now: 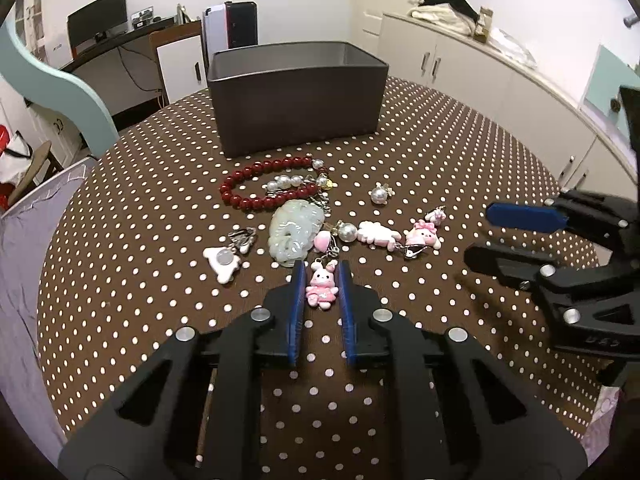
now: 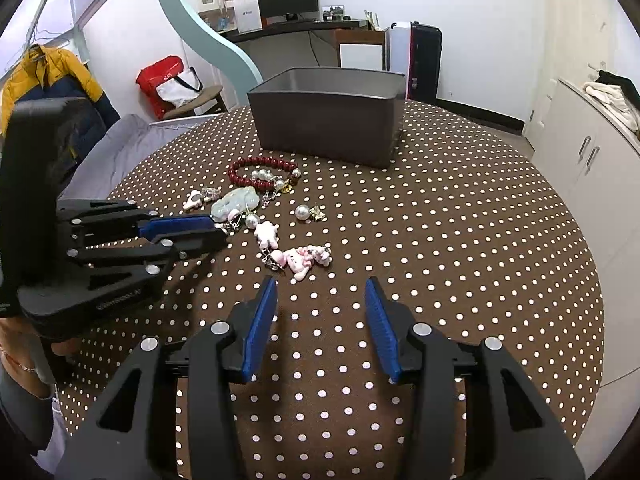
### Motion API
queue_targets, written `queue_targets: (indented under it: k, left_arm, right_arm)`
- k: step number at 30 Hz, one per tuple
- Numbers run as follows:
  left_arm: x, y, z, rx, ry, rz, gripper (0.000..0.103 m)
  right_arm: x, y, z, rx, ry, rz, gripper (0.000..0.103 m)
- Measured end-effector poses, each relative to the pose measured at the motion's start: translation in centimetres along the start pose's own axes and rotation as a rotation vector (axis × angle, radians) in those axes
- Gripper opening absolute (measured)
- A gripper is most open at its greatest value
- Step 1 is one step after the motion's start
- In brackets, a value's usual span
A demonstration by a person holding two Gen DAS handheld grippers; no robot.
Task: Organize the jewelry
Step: 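Return both tools to the remaining jewelry on the table, then grasp the pink bunny charm with the left tool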
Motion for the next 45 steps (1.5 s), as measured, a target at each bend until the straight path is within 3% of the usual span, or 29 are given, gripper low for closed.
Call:
queue_targets:
  k: [5, 10, 17, 19, 21, 29, 30, 31, 40, 45]
  left_arm:
    - [1.8, -0.6, 1.4, 0.049, -0.037, -0.034, 0.016]
    - [3.7, -0.6, 2.6, 0.08, -0.075, -0.074, 0.016]
    - [4.7, -0.3, 2.7, 0.088, -0.135, -0.094, 0.016]
    - [4.6, -0.1, 2.8, 0.088, -0.144, -0.095, 0.016]
    - [4.6, 0.2, 3.0, 0.087, -0.151, -0.096, 0.016]
    - [5.0, 1.9, 2.3, 0.075, -0.199, -0.119, 0.016]
    - [5.0, 2.4, 2.2, 0.07, -0.204, -0.125, 0.016]
    - [5.1, 2.8, 2.2, 0.065, -0.207, -0.131, 0.016]
    - [4.7, 5.5, 2.5, 0.054, -0.225, -0.151, 0.016]
    - [3.9, 4.8, 3.1, 0.074, -0.229, -0.13, 0.016]
  right_arm:
    - [-1.3, 0.4, 0.6, 0.021, -0.005, 0.023, 0.043]
    - [-2.7, 1.1, 0.6, 0.063, -0.072, 0.044, 0.043]
    - [-3.9, 1.8, 1.0, 0.12, -0.063, 0.062, 0.043]
    - [-4.0, 1.8, 1.0, 0.136, -0.053, 0.066, 0.039]
    - [-4.0, 1.7, 1.2, 0.139, -0.027, 0.069, 0.026]
    - [-3.5, 1.3, 1.4, 0.151, -0.021, 0.049, 0.021]
    - [-3.2, 1.4, 1.3, 0.144, -0.007, 0.046, 0.006]
    - [-3.1, 1.5, 1.2, 0.143, 0.004, 0.049, 0.0]
    - [-2.7, 2.8, 0.4, 0.147, 0.002, 0.05, 0.001]
    - [-3.6, 3.0, 0.3, 0.127, -0.011, 0.044, 0.04]
Point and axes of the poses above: each gripper's, at about its wrist camera, not at the fingertips, and x roughly against the way its jaws point, z to its left, y to its top, the point moved 3 cm from there along -x, roughly the way its jaws point, and after that the axes turned 2 degrees about -x, right-handed, at the moved point
